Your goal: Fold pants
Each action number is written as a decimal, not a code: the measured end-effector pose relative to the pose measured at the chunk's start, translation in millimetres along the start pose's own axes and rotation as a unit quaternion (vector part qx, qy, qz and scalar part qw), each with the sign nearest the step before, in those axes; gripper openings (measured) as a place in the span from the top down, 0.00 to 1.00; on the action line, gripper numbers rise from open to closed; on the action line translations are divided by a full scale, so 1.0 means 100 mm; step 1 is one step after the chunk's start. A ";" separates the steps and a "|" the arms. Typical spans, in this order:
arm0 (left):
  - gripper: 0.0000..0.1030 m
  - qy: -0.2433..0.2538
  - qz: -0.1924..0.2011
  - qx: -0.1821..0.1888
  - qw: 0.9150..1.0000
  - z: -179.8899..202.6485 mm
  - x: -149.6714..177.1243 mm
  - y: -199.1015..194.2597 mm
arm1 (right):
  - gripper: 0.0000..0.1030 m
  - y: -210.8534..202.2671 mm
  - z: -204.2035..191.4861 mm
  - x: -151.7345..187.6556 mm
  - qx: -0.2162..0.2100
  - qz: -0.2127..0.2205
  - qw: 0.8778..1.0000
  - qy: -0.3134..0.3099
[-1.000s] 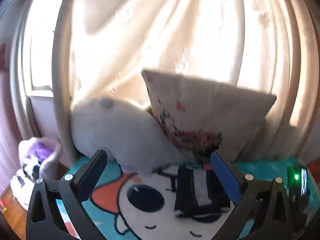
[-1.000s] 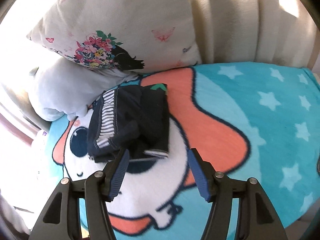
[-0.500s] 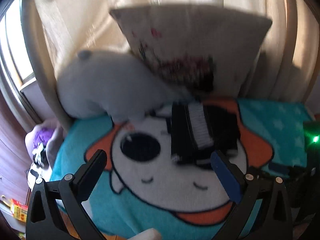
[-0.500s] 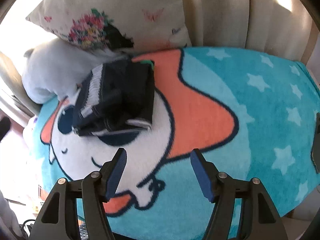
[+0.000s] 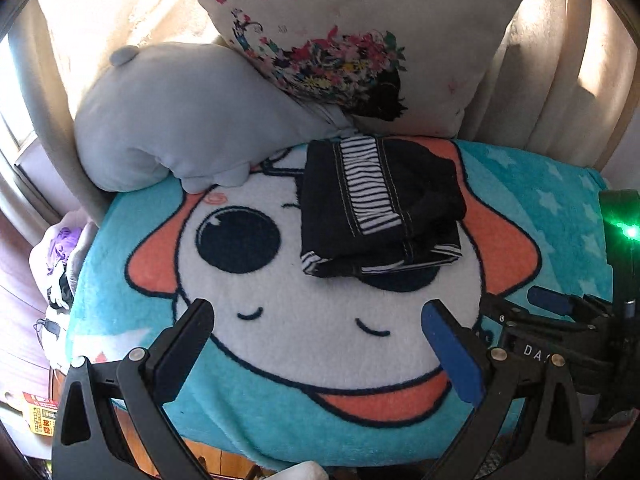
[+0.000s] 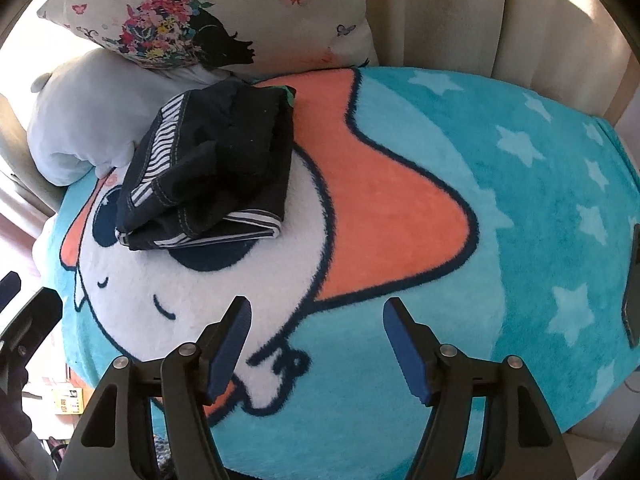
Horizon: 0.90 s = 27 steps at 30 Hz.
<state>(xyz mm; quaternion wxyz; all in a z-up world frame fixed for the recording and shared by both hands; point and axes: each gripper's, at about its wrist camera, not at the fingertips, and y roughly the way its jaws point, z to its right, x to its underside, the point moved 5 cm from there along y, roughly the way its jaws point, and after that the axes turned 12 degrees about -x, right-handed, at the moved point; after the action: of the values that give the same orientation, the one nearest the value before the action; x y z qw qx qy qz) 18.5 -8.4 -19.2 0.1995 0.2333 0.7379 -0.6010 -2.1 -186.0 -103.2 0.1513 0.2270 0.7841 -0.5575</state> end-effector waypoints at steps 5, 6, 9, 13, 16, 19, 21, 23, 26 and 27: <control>0.00 0.000 -0.017 0.013 1.000 0.04 0.01 0.07 | 0.29 0.02 0.05 -0.01 0.005 -0.002 1.000 0.006; 0.00 0.000 -0.017 0.014 1.000 0.04 0.01 0.08 | 0.29 0.02 0.06 -0.01 0.006 -0.002 1.000 0.007; 0.00 -0.001 -0.018 0.019 1.000 0.04 0.00 0.08 | 0.29 0.04 0.07 -0.02 0.008 -0.004 1.000 0.008; 0.00 -0.002 -0.029 0.026 0.999 0.03 0.00 0.14 | 0.29 0.06 0.05 -0.01 0.010 -0.006 1.000 0.007; 0.00 -0.007 -0.037 0.029 0.999 0.01 0.01 0.18 | 0.28 0.09 0.02 -0.01 0.012 -0.007 1.000 0.005; 0.00 -0.013 -0.044 0.032 0.998 -0.02 0.02 0.22 | 0.28 0.11 -0.01 0.00 0.014 -0.009 1.000 0.003; 0.00 -0.016 -0.049 0.033 0.998 -0.03 0.02 0.24 | 0.28 0.12 -0.03 -0.01 0.016 -0.010 1.000 0.002; 0.00 -0.017 -0.051 0.034 0.998 -0.04 0.03 0.26 | 0.28 0.12 -0.05 0.00 0.016 -0.011 1.000 -0.001; 0.00 -0.018 -0.055 0.036 0.998 -0.06 0.04 0.28 | 0.28 0.13 -0.09 -0.01 0.018 -0.010 1.000 -0.004; 0.00 -0.018 -0.056 0.036 0.998 -0.07 0.05 0.29 | 0.28 0.13 -0.09 -0.01 0.019 -0.010 1.000 -0.004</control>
<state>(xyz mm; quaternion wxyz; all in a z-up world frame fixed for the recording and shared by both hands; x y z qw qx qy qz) 31.8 3.5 -43.6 0.1705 0.1879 0.7236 -0.6419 5.8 -173.8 -110.3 0.1446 0.2192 0.7753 -0.5745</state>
